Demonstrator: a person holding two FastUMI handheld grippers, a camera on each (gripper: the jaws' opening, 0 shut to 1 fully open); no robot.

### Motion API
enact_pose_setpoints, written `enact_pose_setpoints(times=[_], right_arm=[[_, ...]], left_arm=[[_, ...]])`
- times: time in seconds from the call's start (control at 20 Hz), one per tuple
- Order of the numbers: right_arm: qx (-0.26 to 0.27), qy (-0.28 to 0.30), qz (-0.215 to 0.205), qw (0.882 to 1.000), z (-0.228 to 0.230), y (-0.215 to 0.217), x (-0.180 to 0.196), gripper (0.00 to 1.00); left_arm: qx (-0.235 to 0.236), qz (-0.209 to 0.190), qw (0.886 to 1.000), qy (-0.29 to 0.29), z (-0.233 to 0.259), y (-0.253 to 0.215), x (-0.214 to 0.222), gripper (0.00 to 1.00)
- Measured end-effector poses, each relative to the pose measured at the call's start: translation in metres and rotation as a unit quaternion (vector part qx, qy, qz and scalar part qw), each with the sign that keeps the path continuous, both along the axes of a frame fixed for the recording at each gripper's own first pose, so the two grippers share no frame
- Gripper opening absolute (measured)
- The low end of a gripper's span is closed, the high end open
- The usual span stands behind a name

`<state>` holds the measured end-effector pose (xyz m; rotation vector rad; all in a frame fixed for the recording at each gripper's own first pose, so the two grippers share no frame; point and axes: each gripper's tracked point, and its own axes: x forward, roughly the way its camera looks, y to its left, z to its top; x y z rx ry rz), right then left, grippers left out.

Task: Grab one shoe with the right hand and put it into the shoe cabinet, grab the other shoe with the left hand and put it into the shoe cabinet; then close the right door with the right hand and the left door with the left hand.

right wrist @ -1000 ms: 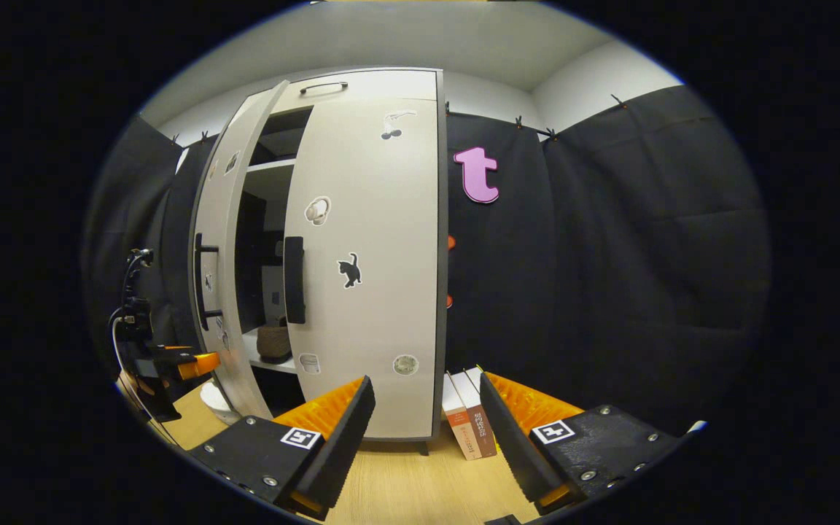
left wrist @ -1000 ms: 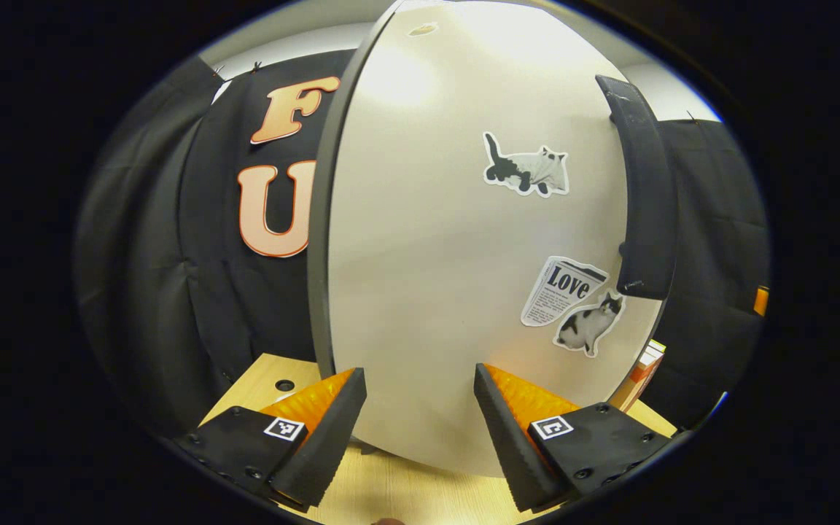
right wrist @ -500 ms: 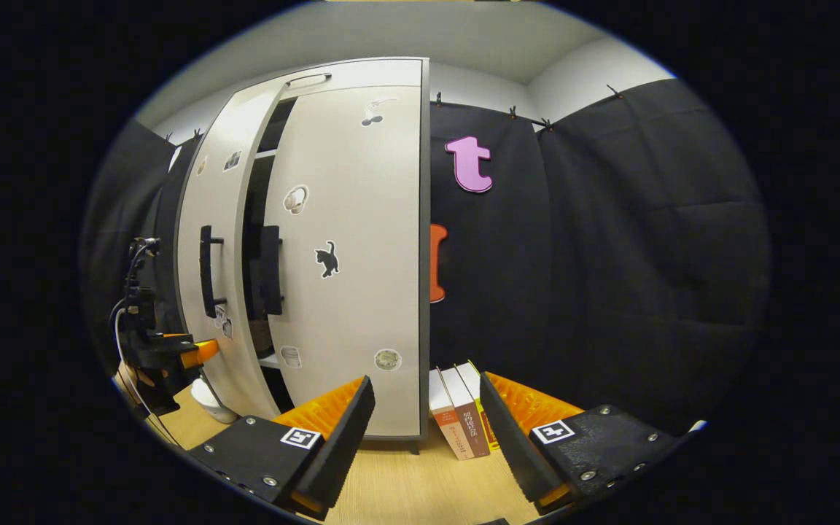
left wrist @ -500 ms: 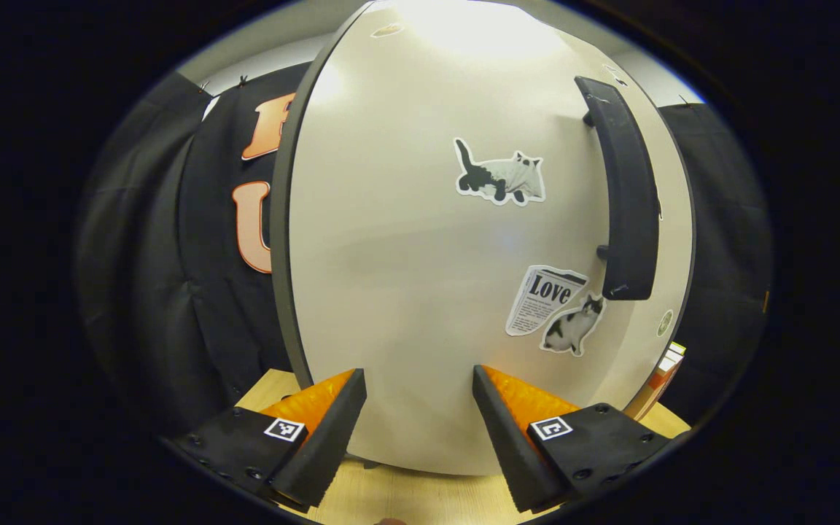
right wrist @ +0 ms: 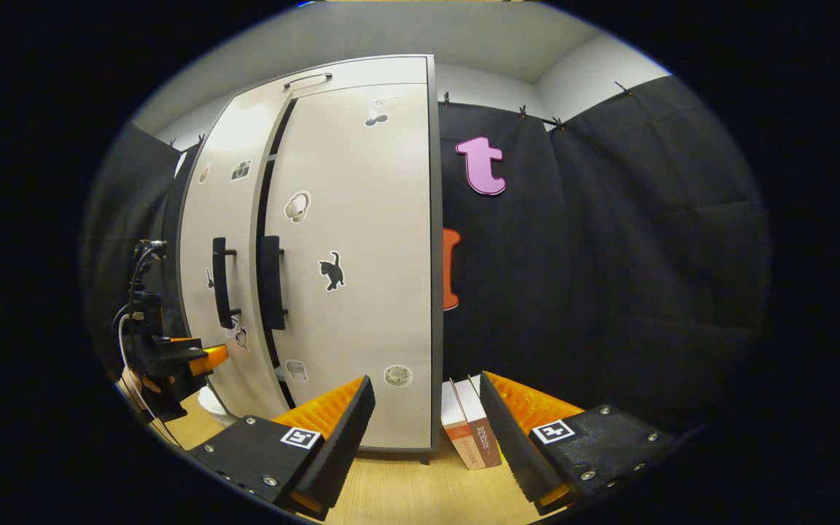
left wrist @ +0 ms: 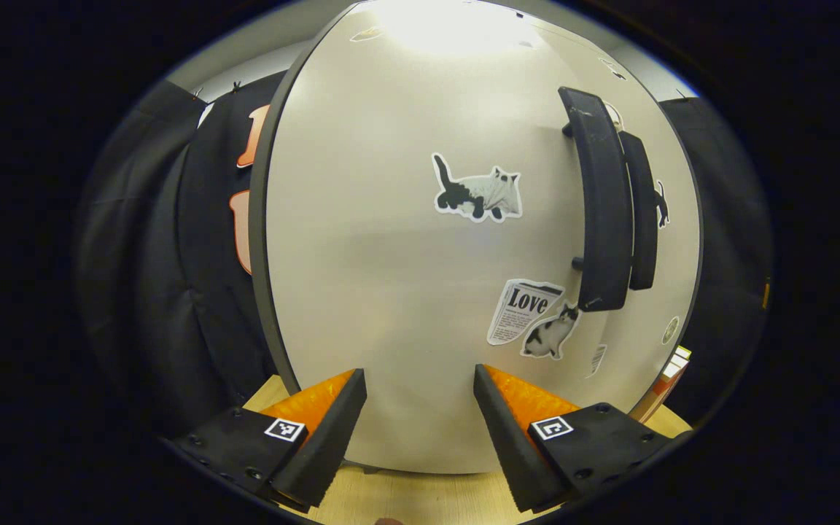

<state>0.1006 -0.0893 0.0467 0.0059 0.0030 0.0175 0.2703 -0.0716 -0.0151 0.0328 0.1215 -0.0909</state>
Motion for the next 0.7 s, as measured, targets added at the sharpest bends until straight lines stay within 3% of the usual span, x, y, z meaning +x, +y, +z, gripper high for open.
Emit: enact_pose_setpoints(times=[0.3, 0.7], right_arm=[[-0.009, -0.034, 0.016, 0.999, 0.048, 0.009, -0.007, 0.89], [-0.012, -0.072, 0.021, 0.997, 0.103, 0.008, -0.042, 0.89]], left_arm=[[-0.032, -0.020, 0.999, -0.010, 0.060, 0.022, -0.074, 0.97], [-0.032, 0.038, 0.996, -0.072, 0.153, 0.124, -0.168, 0.96]])
